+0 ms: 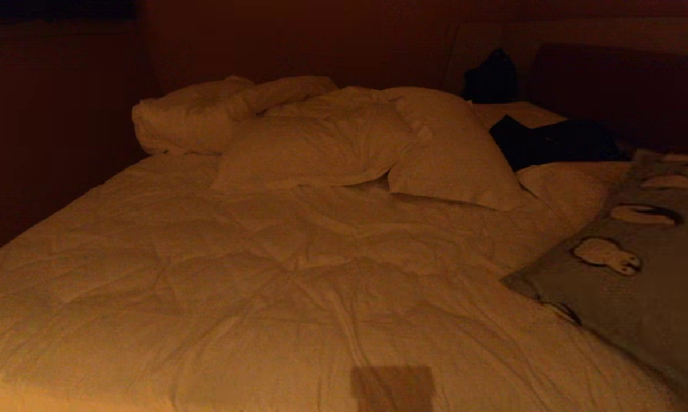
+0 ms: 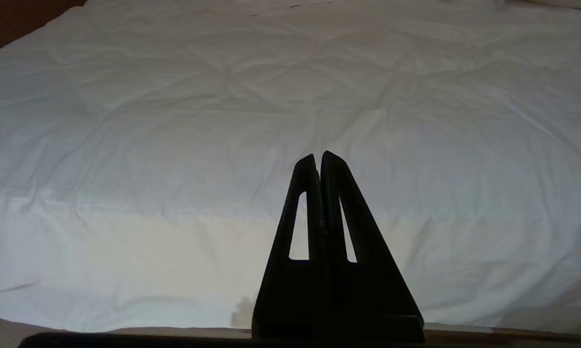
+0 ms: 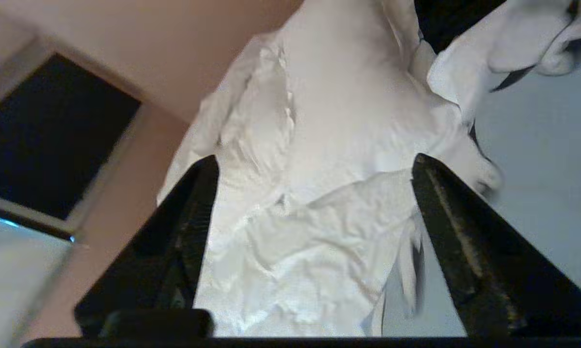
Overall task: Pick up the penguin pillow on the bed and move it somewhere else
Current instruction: Place the pillow at the bedside
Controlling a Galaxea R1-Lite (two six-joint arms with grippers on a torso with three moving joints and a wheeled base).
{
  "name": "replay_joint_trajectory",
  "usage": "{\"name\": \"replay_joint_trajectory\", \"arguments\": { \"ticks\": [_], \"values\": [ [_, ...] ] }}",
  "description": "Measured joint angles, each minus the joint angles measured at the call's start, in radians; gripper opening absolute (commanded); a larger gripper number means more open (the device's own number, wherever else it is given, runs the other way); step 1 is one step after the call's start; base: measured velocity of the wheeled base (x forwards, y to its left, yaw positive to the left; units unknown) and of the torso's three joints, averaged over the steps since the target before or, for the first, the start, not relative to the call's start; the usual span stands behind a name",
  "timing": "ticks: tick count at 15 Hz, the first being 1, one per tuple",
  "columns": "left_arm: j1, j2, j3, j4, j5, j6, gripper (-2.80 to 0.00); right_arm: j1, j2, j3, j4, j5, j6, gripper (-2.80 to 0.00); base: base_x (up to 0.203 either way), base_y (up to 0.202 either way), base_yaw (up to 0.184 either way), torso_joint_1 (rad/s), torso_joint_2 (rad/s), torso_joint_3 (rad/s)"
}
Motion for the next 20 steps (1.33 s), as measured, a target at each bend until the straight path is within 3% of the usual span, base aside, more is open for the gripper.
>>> {"name": "replay_joint_trajectory", "arguments": {
  "ticks": [5, 11, 16, 20],
  "values": [
    [0.0, 0.0, 0.0, 0.0, 0.0, 0.0, -2.8, 0.0, -0.043, 0.002, 0.008, -0.001, 0.086, 0.0, 0.0, 0.0, 0.0, 0.0, 0.0, 0.0],
    [0.0, 0.0, 0.0, 0.0, 0.0, 0.0, -2.8, 0.136, -0.012, 0.036, 0.01, -0.02, 0.085, 0.0, 0.0, 0.0, 0.0, 0.0, 0.0, 0.0],
    [0.0, 0.0, 0.0, 0.0, 0.0, 0.0, -2.8, 0.364, -0.03, 0.218, 0.01, -0.13, -0.015, 0.0, 0.0, 0.0, 0.0, 0.0, 0.0, 0.0],
    [0.0, 0.0, 0.0, 0.0, 0.0, 0.0, -2.8, 0.559, -0.087, 0.308, 0.011, -0.299, -0.176, 0.0, 0.0, 0.0, 0.0, 0.0, 0.0, 0.0]
  ]
}}
